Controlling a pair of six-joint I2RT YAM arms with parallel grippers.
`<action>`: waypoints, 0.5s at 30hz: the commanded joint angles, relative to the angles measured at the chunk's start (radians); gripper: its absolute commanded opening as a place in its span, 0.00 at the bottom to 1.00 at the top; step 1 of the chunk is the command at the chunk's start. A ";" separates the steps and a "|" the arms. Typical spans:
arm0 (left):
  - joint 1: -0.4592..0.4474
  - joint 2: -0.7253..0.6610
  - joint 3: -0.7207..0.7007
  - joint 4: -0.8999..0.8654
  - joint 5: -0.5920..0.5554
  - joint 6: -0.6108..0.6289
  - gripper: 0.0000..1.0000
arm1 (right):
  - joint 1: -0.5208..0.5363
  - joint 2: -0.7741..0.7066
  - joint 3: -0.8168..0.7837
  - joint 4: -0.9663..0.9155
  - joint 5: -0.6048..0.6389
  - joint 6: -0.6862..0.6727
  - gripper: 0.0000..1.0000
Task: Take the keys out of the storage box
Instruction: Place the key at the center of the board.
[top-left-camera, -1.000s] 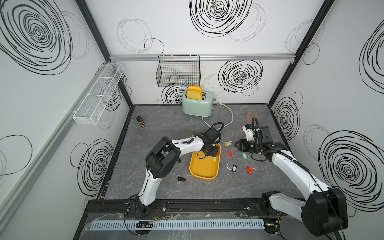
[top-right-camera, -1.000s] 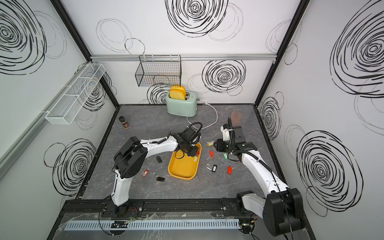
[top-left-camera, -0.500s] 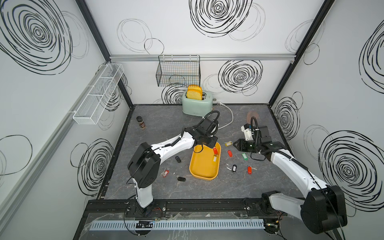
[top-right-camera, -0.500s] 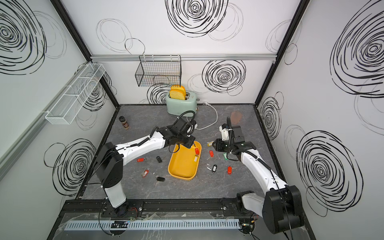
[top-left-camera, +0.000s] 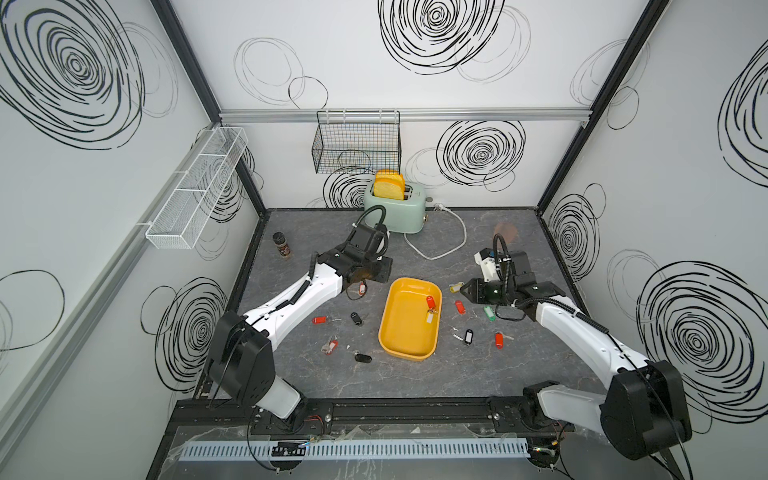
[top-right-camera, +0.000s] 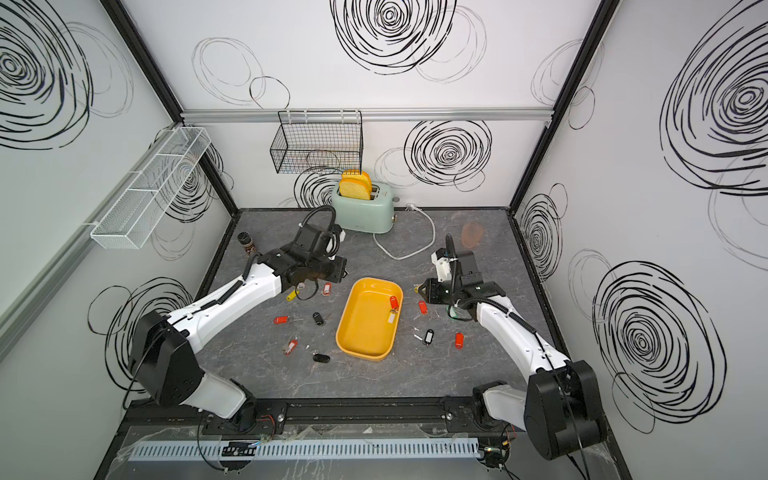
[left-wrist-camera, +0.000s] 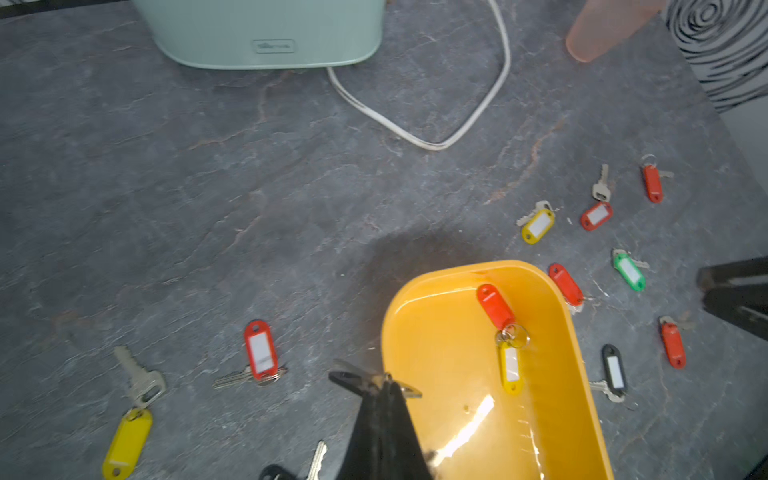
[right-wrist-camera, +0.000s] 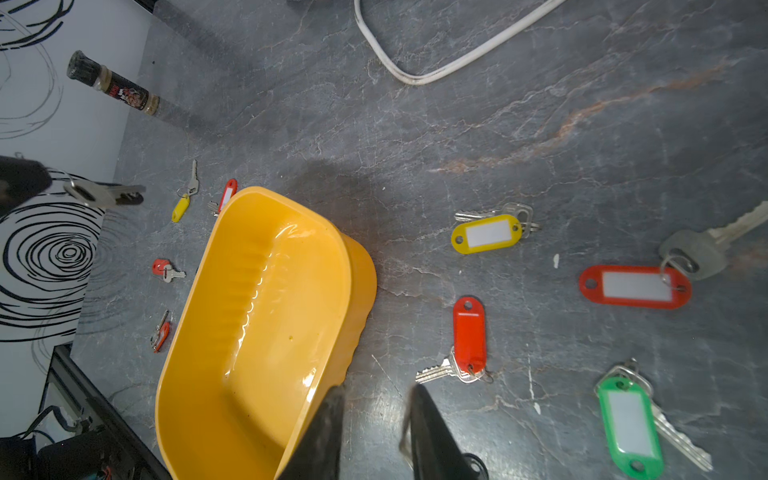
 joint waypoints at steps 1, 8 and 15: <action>0.074 -0.030 -0.025 -0.010 -0.024 0.013 0.00 | 0.009 0.014 0.018 0.023 -0.001 0.007 0.31; 0.241 0.007 -0.051 -0.018 -0.085 0.007 0.00 | 0.010 0.033 0.016 0.036 0.002 0.008 0.31; 0.401 0.062 -0.101 -0.001 -0.156 -0.053 0.00 | 0.009 0.059 0.025 0.045 -0.003 0.002 0.31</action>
